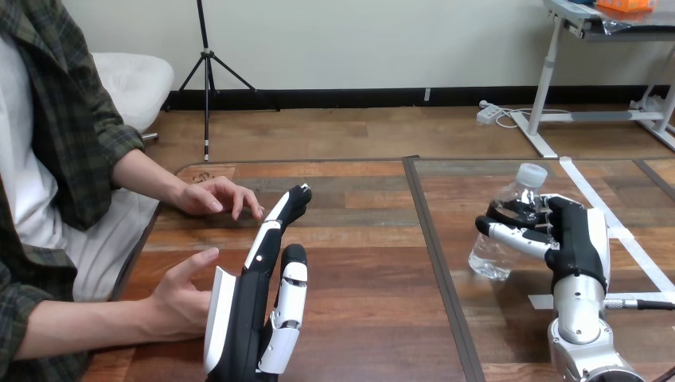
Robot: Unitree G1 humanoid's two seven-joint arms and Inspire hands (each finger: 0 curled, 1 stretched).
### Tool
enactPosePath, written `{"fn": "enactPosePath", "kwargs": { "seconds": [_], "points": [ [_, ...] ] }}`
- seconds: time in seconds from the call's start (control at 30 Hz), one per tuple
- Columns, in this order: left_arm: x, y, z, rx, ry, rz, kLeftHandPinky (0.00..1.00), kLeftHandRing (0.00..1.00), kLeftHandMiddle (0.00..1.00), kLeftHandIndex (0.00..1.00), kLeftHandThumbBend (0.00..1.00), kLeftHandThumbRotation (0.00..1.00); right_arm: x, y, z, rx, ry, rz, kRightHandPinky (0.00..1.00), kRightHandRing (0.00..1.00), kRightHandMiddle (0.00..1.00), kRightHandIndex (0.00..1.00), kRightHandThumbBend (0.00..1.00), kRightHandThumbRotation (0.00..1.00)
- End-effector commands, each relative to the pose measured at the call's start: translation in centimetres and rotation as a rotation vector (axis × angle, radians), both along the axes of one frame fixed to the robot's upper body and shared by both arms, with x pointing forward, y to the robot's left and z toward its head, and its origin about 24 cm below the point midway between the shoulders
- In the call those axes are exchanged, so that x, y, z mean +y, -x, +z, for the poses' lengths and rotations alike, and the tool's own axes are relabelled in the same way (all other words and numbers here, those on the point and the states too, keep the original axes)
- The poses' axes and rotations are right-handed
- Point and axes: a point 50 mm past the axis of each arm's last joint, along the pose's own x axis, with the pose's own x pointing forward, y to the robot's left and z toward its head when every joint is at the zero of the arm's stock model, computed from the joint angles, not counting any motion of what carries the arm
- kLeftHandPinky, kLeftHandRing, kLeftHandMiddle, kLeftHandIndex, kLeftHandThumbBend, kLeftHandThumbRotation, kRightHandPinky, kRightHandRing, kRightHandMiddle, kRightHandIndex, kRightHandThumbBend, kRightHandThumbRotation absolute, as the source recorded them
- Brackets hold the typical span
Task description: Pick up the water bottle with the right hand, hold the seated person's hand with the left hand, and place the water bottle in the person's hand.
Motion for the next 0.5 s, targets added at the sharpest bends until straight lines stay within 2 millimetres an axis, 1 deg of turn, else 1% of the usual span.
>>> {"fn": "enactPosePath", "kwargs": {
  "seconds": [0.0,0.23,0.47],
  "points": [
    [-0.18,-0.36,0.73,-0.042,0.015,-0.004,0.92,0.89,0.89,0.88,0.02,1.0,0.97,-1.9,3.07,-0.168,0.012,0.042,0.44,0.46,0.49,0.56,0.77,0.0],
    [-0.2,-0.38,0.73,-0.038,0.01,-0.007,0.92,0.89,0.89,0.88,0.03,1.0,1.09,-1.85,3.38,-0.211,0.008,0.053,0.42,0.45,0.49,0.56,0.77,0.0],
    [-0.24,-0.43,0.77,-0.043,0.015,-0.007,0.92,0.89,0.89,0.88,0.02,1.0,1.16,-1.84,3.63,-0.236,0.014,0.066,0.46,0.46,0.49,0.56,0.76,0.0]
  ]
}}
